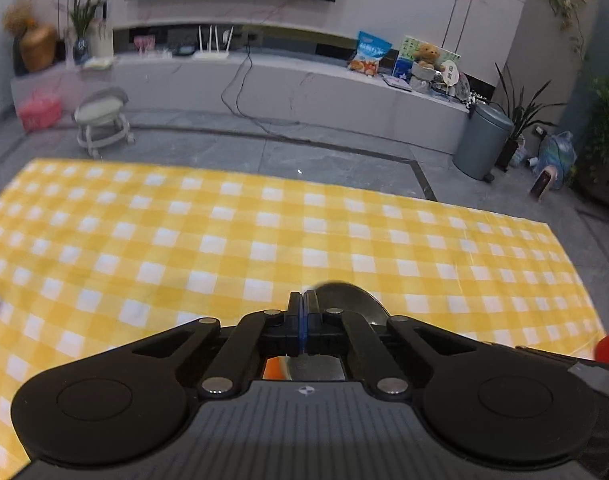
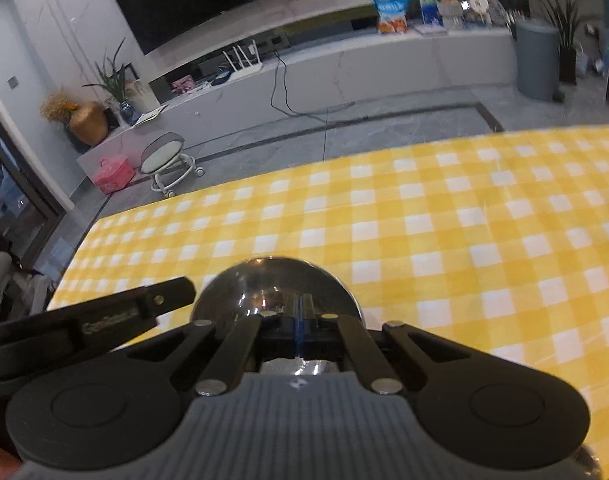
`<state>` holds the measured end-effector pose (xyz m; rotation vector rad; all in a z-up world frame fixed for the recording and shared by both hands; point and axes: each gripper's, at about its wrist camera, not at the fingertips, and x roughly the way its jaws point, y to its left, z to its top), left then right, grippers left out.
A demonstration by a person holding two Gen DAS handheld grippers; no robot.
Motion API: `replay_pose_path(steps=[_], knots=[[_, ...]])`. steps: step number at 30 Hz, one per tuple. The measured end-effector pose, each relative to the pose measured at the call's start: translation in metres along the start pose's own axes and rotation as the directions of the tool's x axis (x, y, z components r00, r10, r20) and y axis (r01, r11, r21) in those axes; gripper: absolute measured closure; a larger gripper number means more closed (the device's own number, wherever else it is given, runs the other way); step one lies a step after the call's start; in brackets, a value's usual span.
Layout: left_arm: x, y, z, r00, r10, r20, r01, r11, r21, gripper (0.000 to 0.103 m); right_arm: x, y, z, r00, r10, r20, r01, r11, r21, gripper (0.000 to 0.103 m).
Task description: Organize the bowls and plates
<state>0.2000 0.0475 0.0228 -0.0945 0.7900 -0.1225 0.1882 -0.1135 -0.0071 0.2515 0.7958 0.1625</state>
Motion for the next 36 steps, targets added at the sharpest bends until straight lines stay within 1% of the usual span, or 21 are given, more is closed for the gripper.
replay_pose_path(steps=[2, 4, 6, 7, 8, 9, 10, 11, 13, 15, 17, 20, 21, 25, 26, 27, 29, 31, 33, 35, 36], knots=[[0.0, 0.001, 0.002, 1.0, 0.019, 0.006, -0.019, 1.0, 0.005, 0.103, -0.002, -0.007, -0.001, 1.0, 0.008, -0.012, -0.008, 1.0, 0.018, 0.103], [0.002, 0.008, 0.003, 0.999, 0.036, -0.008, -0.036, 0.999, -0.007, 0.098, -0.004, -0.019, -0.004, 1.0, 0.006, -0.012, -0.005, 0.999, 0.042, 0.103], [0.004, 0.017, 0.0, 0.998, 0.055, -0.01, -0.055, 0.998, -0.028, 0.096, -0.006, -0.027, -0.006, 1.0, -0.002, -0.011, 0.003, 0.999, 0.047, 0.101], [0.004, 0.021, -0.002, 0.998, 0.06, -0.01, -0.06, 0.997, -0.04, 0.092, -0.007, -0.03, -0.007, 1.0, -0.003, -0.013, 0.003, 0.998, 0.057, 0.099], [0.004, 0.024, -0.003, 0.998, 0.06, -0.011, -0.06, 0.997, -0.055, 0.082, -0.007, -0.034, -0.008, 1.0, 0.003, -0.015, -0.002, 0.998, 0.067, 0.092], [0.005, 0.027, -0.004, 0.998, 0.055, -0.013, -0.055, 0.996, -0.072, 0.071, -0.008, -0.036, -0.009, 1.0, 0.005, -0.017, -0.004, 0.997, 0.073, 0.083], [0.004, 0.03, -0.005, 0.999, 0.044, -0.017, -0.045, 0.995, -0.085, 0.065, -0.007, -0.036, -0.009, 1.0, 0.002, -0.017, -0.001, 0.997, 0.074, 0.077], [0.006, 0.032, -0.005, 0.999, 0.024, -0.023, -0.026, 0.995, -0.092, 0.055, -0.006, -0.036, -0.009, 1.0, -0.005, -0.018, 0.006, 0.998, 0.069, 0.067], [0.007, 0.032, -0.006, 0.999, -0.015, -0.028, 0.013, 0.996, -0.085, 0.053, -0.001, -0.036, -0.011, 0.999, -0.016, -0.033, 0.018, 0.998, 0.061, 0.066], [0.008, 0.029, -0.008, 0.999, -0.032, -0.03, 0.03, 0.997, -0.068, 0.049, 0.008, -0.039, -0.014, 0.998, -0.025, -0.056, 0.029, 0.997, 0.074, 0.062], [0.014, 0.024, -0.011, 0.999, -0.03, -0.038, 0.029, 0.999, -0.04, 0.049, 0.016, -0.039, -0.019, 0.996, -0.027, -0.083, 0.035, 0.995, 0.097, 0.061], [0.026, 0.02, -0.014, 0.998, 0.001, -0.06, -0.001, 1.0, -0.007, 0.049, 0.028, -0.047, -0.025, 0.993, -0.025, -0.117, 0.041, 0.99, 0.135, 0.053], [0.031, 0.021, -0.015, 0.998, 0.011, -0.064, -0.012, 1.0, -0.006, 0.049, 0.03, -0.049, -0.026, 0.994, -0.017, -0.111, 0.034, 0.987, 0.154, 0.049], [0.046, 0.03, -0.018, 0.994, 0.042, -0.096, -0.045, 0.999, -0.028, 0.049, 0.039, -0.051, -0.023, 0.991, 0.011, -0.132, 0.013, 0.983, 0.182, 0.047], [0.049, 0.032, -0.019, 0.993, 0.045, -0.108, -0.049, 0.998, -0.029, 0.052, 0.041, -0.051, -0.022, 0.991, 0.02, -0.133, 0.005, 0.982, 0.187, 0.047], [0.051, 0.034, -0.02, 0.992, 0.045, -0.119, -0.049, 0.998, -0.031, 0.062, 0.043, -0.05, -0.021, 0.991, 0.025, -0.133, 0.0, 0.982, 0.188, 0.047], [0.054, 0.037, -0.022, 0.992, 0.032, -0.126, -0.038, 0.998, -0.044, 0.069, 0.046, -0.047, -0.019, 0.991, 0.031, -0.128, -0.008, 0.983, 0.182, 0.048], [0.056, 0.039, -0.022, 0.992, 0.026, -0.124, -0.034, 0.998, -0.062, 0.073, 0.049, -0.046, -0.018, 0.992, 0.039, -0.123, -0.015, 0.981, 0.192, 0.048], [0.058, 0.039, -0.022, 0.992, 0.027, -0.122, -0.035, 0.998, -0.061, 0.081, 0.053, -0.046, -0.017, 0.991, 0.053, -0.124, -0.026, 0.978, 0.208, 0.048], [0.062, 0.038, -0.022, 0.992, 0.032, -0.125, -0.038, 0.998, -0.052, 0.085, 0.058, -0.047, -0.017, 0.989, 0.066, -0.131, -0.035, 0.974, 0.225, 0.048], [0.064, 0.037, -0.022, 0.991, 0.036, -0.128, -0.042, 0.998, -0.047, 0.087, 0.061, -0.046, -0.018, 0.988, 0.07, -0.139, -0.036, 0.972, 0.234, 0.05]])
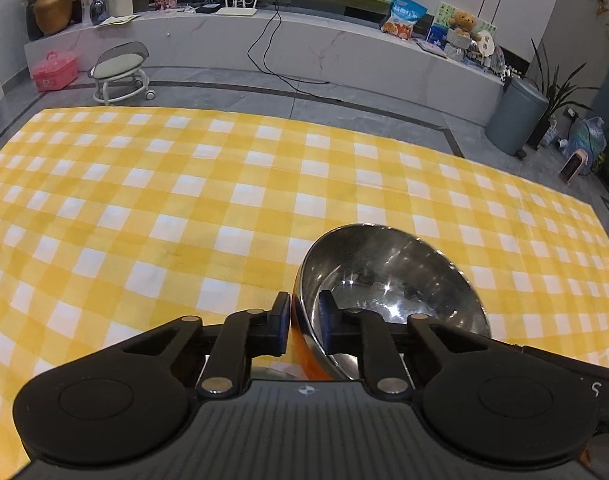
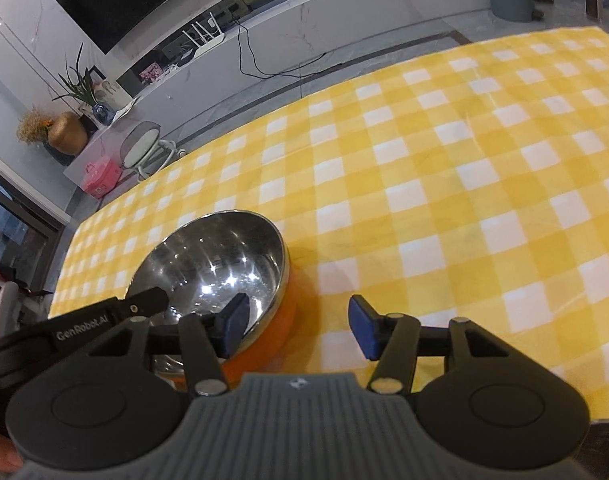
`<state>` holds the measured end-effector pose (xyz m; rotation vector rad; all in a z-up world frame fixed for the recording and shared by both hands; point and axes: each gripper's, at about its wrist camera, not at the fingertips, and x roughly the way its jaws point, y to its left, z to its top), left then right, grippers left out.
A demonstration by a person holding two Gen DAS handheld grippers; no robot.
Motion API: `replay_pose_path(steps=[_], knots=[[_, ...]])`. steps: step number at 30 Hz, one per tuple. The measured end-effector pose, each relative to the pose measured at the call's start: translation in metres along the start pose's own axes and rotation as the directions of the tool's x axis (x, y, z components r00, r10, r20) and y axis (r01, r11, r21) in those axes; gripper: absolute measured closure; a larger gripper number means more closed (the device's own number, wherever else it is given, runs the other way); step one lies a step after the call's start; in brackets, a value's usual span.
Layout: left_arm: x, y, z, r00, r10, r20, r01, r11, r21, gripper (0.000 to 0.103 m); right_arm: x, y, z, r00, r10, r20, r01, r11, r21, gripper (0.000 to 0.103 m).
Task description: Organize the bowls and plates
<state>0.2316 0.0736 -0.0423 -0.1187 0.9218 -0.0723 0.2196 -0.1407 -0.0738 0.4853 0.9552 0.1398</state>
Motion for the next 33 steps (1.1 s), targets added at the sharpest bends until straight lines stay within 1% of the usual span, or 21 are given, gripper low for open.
replay_pose_path(steps=[1, 3, 6, 7, 8, 9, 12, 15, 22, 29, 33], knots=[[0.002, -0.001, 0.0, 1.0, 0.003, -0.004, -0.003, 1.0, 0.005, 0.088, 0.003, 0.0, 0.0, 1.0, 0.005, -0.008, -0.005, 1.0, 0.008, 0.053], [0.006, -0.004, -0.001, 1.0, 0.022, -0.015, -0.022, 0.999, 0.024, 0.092, 0.006, 0.001, -0.002, 1.0, 0.018, -0.019, -0.018, 1.0, 0.019, 0.063], [0.008, -0.008, -0.003, 0.999, 0.048, -0.019, -0.047, 0.998, 0.048, 0.095, 0.006, 0.003, -0.003, 0.999, 0.029, -0.014, -0.029, 0.999, 0.016, 0.079], [0.008, -0.009, -0.004, 0.999, 0.052, -0.016, -0.051, 0.998, 0.049, 0.095, 0.004, 0.003, -0.002, 1.0, 0.029, -0.006, -0.029, 0.999, 0.014, 0.081], [0.007, -0.01, -0.005, 0.998, 0.056, -0.013, -0.055, 0.997, 0.052, 0.096, 0.003, 0.003, -0.002, 0.999, 0.035, -0.002, -0.035, 0.999, 0.008, 0.086], [0.006, -0.012, -0.005, 0.998, 0.062, -0.011, -0.061, 0.997, 0.057, 0.096, 0.002, 0.004, -0.002, 0.999, 0.032, 0.0, -0.032, 0.999, 0.003, 0.088], [0.004, -0.015, -0.007, 0.998, 0.064, -0.011, -0.063, 0.996, 0.059, 0.096, -0.001, 0.006, -0.002, 1.0, 0.011, 0.006, -0.011, 1.0, -0.01, 0.091], [-0.001, -0.015, -0.006, 0.999, 0.045, -0.02, -0.044, 0.998, 0.042, 0.096, -0.007, 0.005, -0.001, 1.0, -0.002, 0.016, 0.002, 1.0, -0.005, 0.093], [-0.019, -0.024, -0.007, 0.999, 0.035, -0.019, -0.034, 0.998, 0.048, 0.096, -0.031, 0.0, -0.001, 0.999, 0.011, 0.043, -0.012, 1.0, 0.009, 0.095], [-0.051, -0.034, -0.015, 1.0, -0.001, -0.003, 0.001, 0.999, 0.048, 0.095, -0.069, -0.008, -0.009, 0.997, 0.037, 0.074, -0.038, 0.999, 0.013, 0.095], [-0.069, -0.038, -0.024, 1.0, -0.03, -0.01, 0.03, 0.999, 0.025, 0.095, -0.095, -0.017, -0.015, 0.994, 0.056, 0.094, -0.059, 0.998, 0.023, 0.096]])
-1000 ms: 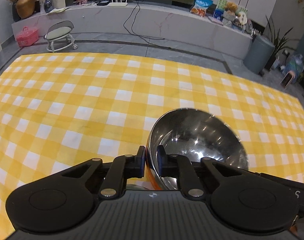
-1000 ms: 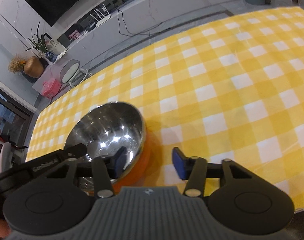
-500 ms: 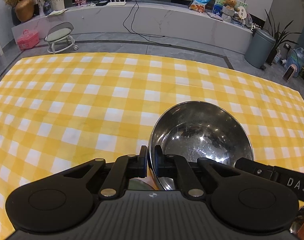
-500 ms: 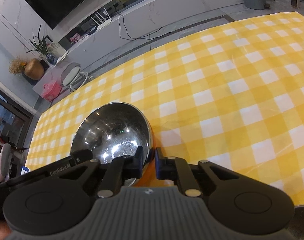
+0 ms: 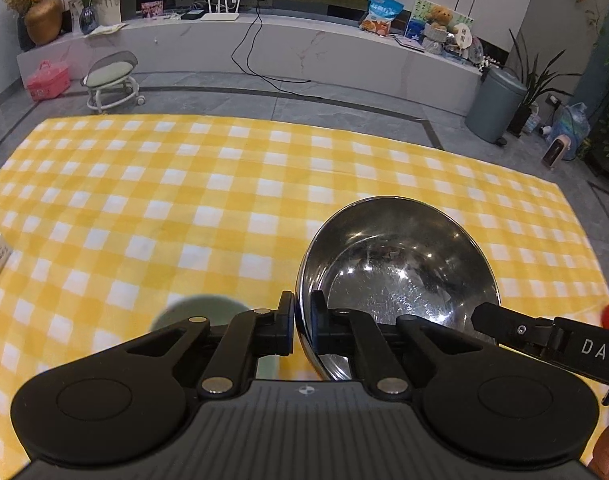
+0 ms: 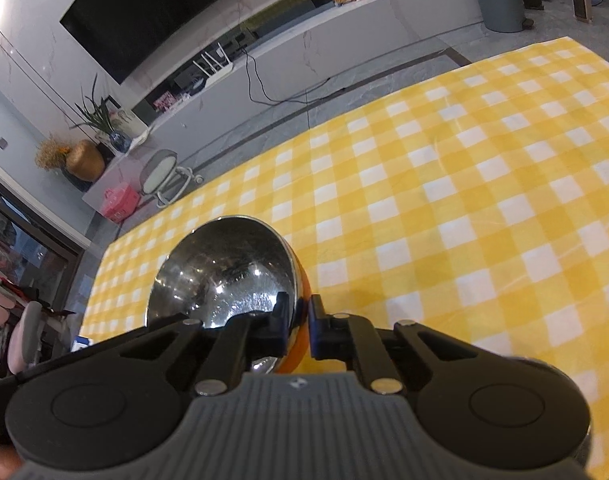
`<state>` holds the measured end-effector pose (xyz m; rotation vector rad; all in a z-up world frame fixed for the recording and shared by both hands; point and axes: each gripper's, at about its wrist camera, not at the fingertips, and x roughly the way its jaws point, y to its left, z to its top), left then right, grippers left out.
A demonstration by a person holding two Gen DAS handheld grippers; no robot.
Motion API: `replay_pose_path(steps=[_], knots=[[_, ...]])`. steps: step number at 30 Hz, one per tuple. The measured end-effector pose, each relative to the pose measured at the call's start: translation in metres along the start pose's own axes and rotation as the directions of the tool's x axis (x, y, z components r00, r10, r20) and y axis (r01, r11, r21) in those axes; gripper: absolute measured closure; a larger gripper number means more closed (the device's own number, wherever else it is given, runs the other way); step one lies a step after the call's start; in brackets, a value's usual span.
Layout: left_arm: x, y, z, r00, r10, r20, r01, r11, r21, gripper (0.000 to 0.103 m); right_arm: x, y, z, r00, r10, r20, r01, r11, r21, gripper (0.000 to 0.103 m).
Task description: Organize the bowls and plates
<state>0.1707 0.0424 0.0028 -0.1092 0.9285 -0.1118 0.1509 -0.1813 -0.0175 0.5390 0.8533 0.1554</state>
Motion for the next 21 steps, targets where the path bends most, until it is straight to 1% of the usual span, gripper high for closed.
replay_pose_path(steps=[6, 10, 21], knots=[[-0.027, -0.011, -0.018, 0.998, -0.052, 0.019, 0.052, 0.998, -0.035, 0.093, -0.041, -0.01, -0.011, 0.999, 0.007, 0.037, -0.007, 1.0, -0.018, 0.096], [-0.04, -0.021, -0.028, 0.997, -0.071, 0.031, 0.072, 0.997, -0.038, 0.093, -0.065, -0.02, -0.017, 0.998, 0.01, 0.065, -0.008, 1.0, -0.019, 0.097], [-0.054, -0.058, -0.062, 0.988, -0.151, 0.013, 0.152, 0.987, -0.061, 0.092, -0.119, -0.063, -0.034, 0.992, -0.008, 0.129, 0.005, 1.0, 0.022, 0.097]])
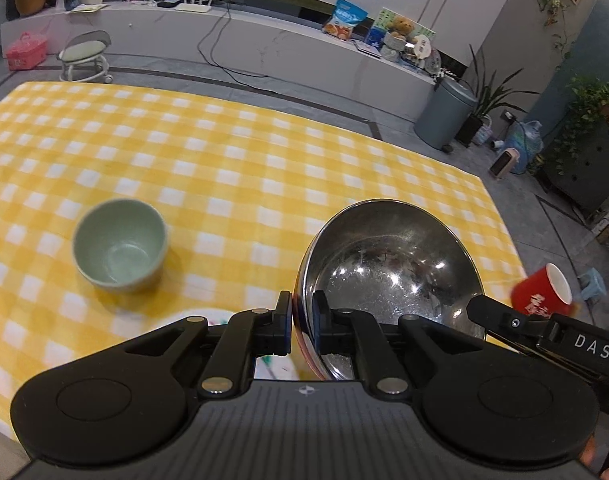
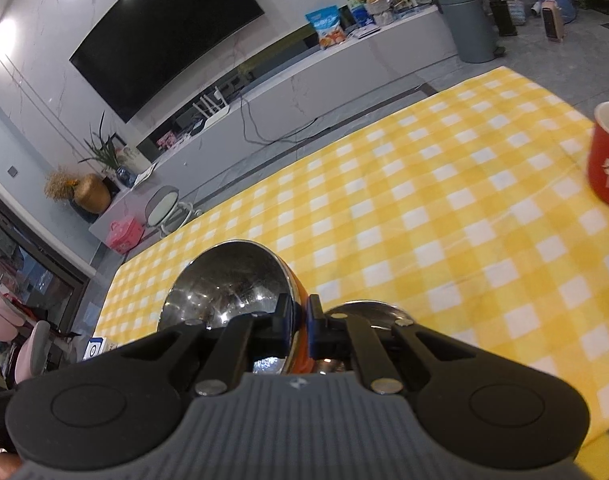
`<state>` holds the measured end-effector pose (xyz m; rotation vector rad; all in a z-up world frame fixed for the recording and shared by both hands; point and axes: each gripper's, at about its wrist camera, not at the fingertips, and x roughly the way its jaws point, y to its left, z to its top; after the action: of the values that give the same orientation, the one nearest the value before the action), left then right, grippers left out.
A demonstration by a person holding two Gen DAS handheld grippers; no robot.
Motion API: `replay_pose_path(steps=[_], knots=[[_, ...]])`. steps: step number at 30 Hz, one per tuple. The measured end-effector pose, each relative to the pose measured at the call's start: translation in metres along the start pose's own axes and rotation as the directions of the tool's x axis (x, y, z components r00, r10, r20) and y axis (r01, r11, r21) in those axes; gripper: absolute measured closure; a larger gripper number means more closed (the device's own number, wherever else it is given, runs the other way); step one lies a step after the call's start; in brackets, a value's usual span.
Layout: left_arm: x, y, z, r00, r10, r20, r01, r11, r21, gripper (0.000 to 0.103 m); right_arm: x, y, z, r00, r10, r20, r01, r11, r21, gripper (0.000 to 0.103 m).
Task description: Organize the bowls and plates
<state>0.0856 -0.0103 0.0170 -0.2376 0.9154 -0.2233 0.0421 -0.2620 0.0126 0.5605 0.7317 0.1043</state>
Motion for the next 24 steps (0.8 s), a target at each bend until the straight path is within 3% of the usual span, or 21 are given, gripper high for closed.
replay_pose_path(steps=[11, 24], knots=[[0.018, -0.033, -0.024, 0.999, -0.026, -0.042, 0.027, 0.999, 0.035, 0.091, -0.02, -0.048, -0.011, 0.997, -0.02, 0.071, 0.012, 0.994, 0.111, 0.095], [0.04, -0.039, -0.03, 0.996, 0.046, -0.07, -0.041, 0.996, 0.076, 0.091, 0.0, -0.062, -0.017, 0.999, -0.007, 0.041, 0.002, 0.991, 0.133, 0.1]])
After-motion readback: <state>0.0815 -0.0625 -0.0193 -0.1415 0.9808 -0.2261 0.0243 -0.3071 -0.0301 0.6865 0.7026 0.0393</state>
